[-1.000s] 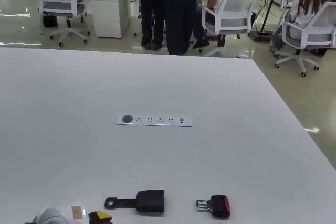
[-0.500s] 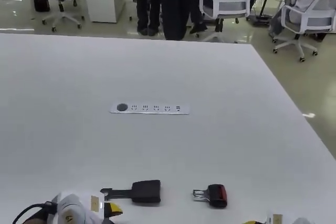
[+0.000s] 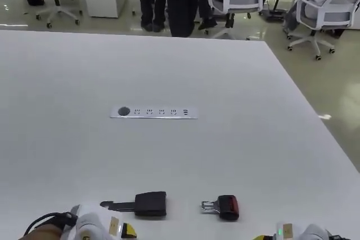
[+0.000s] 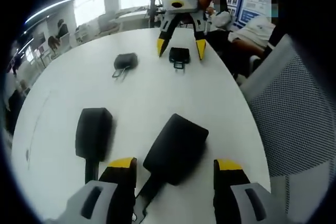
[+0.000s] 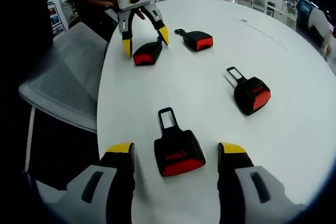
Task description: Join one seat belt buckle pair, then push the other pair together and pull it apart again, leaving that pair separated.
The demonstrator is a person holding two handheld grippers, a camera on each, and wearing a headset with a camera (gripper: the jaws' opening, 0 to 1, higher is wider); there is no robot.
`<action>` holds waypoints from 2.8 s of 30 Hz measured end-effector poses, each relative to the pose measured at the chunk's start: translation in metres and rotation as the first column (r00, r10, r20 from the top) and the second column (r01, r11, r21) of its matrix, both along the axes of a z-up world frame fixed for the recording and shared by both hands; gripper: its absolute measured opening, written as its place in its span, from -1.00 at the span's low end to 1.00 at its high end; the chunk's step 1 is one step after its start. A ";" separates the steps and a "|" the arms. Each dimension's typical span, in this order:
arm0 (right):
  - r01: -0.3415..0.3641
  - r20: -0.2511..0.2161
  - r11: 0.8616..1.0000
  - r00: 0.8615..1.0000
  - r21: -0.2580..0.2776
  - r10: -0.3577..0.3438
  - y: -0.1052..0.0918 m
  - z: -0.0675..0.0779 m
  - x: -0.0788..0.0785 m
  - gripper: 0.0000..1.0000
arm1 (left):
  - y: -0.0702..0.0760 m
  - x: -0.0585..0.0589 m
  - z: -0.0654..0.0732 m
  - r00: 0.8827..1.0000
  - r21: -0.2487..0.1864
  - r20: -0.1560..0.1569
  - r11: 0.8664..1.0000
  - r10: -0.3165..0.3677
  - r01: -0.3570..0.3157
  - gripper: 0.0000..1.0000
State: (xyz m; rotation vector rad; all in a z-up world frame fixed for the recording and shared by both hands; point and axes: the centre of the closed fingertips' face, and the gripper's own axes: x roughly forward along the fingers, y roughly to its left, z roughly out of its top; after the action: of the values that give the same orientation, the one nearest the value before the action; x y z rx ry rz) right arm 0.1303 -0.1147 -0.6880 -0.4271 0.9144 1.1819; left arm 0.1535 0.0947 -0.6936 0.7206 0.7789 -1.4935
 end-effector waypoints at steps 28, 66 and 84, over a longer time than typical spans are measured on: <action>-0.058 0.042 0.993 0.997 -0.100 0.062 -0.008 -0.005 0.012 -0.25 | -0.003 0.009 -0.002 0.972 -0.061 0.036 0.971 0.232 -0.230 -0.30; -0.102 0.032 0.985 0.994 -0.137 0.108 0.015 -0.007 0.020 -0.31 | -0.007 0.008 0.000 0.971 -0.020 0.030 0.972 0.236 -0.235 -0.32; -0.115 0.056 0.989 0.991 -0.097 0.121 0.056 -0.008 0.027 -0.31 | -0.008 0.009 0.000 0.968 -0.005 0.028 0.968 0.249 -0.249 -0.32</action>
State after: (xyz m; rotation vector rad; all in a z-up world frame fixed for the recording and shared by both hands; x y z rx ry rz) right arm 0.1576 -0.0589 -0.6957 -0.5972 0.9029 1.2302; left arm 0.1624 0.0871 -0.6941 0.6166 0.8150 -1.2537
